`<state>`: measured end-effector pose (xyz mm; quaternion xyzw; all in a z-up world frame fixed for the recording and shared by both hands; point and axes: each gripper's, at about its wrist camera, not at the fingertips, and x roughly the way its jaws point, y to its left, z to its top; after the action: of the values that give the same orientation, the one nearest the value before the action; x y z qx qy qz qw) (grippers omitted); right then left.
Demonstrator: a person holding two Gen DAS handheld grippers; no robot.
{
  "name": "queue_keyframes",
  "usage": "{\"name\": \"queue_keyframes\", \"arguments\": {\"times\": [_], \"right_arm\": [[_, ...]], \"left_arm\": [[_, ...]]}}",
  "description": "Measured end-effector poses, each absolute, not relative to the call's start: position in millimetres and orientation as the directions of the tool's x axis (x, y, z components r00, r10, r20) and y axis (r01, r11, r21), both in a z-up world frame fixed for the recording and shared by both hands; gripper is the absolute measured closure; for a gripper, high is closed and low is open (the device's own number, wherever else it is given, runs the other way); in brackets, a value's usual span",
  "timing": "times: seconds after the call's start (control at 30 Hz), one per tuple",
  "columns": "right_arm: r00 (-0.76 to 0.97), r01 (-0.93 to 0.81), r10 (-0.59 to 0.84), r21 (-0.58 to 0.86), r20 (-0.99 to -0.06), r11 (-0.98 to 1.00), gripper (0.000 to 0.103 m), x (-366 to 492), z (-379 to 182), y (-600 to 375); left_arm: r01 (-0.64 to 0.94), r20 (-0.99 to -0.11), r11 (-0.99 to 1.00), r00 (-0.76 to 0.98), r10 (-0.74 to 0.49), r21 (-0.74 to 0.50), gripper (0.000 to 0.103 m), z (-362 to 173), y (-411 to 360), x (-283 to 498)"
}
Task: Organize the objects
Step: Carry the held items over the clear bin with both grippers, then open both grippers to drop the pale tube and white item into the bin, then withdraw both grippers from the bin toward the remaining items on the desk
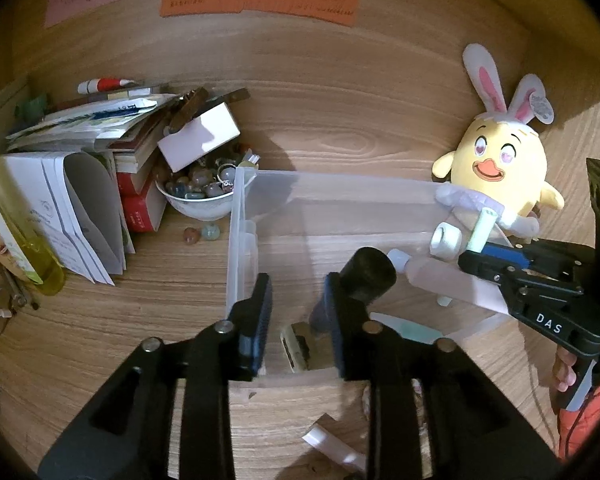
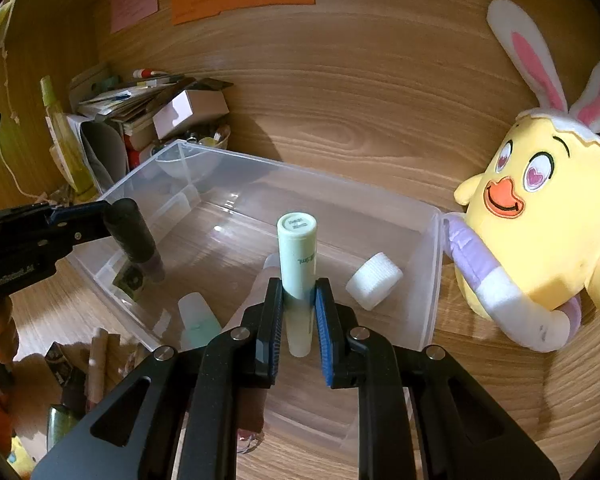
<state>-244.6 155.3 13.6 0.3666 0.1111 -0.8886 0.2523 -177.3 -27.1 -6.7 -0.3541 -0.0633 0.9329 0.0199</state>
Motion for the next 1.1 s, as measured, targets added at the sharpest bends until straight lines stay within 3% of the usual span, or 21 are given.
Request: {"name": "queue_keyframes", "arguments": {"times": [0.13,0.33,0.5,0.77,0.9,1.1], "right_arm": [[-0.609,0.535,-0.374,-0.013,-0.700,-0.845,0.085,-241.7,16.9,154.4],[-0.614,0.538,-0.405,0.017,-0.678,-0.843,0.072,-237.4,28.0,158.2],[-0.627,0.542,-0.413,0.011,-0.660,-0.840,0.055,-229.9,38.6,156.9],[-0.662,0.562,-0.423,-0.035,-0.618,-0.827,0.035,-202.5,57.8,149.2],[-0.673,0.568,-0.437,-0.038,-0.597,-0.822,0.024,-186.8,65.5,148.4],[-0.681,0.570,-0.443,-0.044,-0.583,-0.820,0.023,-166.1,67.4,149.2]], "left_arm": [[0.000,-0.644,-0.993,-0.761,0.078,-0.121,0.065,-1.5,-22.9,-171.9],[-0.010,-0.620,-0.994,-0.781,0.073,-0.105,0.052,9.6,-18.9,-161.0],[-0.020,-0.606,-0.995,-0.792,0.073,-0.094,0.041,19.1,-16.4,-148.6],[-0.012,-0.579,-0.997,-0.813,0.054,-0.077,0.016,32.9,-16.3,-123.8],[-0.009,-0.570,-0.999,-0.821,0.038,-0.054,0.011,35.8,-16.4,-109.5],[-0.017,-0.577,-0.999,-0.816,0.038,-0.042,0.008,31.7,-18.7,-91.7]]}}
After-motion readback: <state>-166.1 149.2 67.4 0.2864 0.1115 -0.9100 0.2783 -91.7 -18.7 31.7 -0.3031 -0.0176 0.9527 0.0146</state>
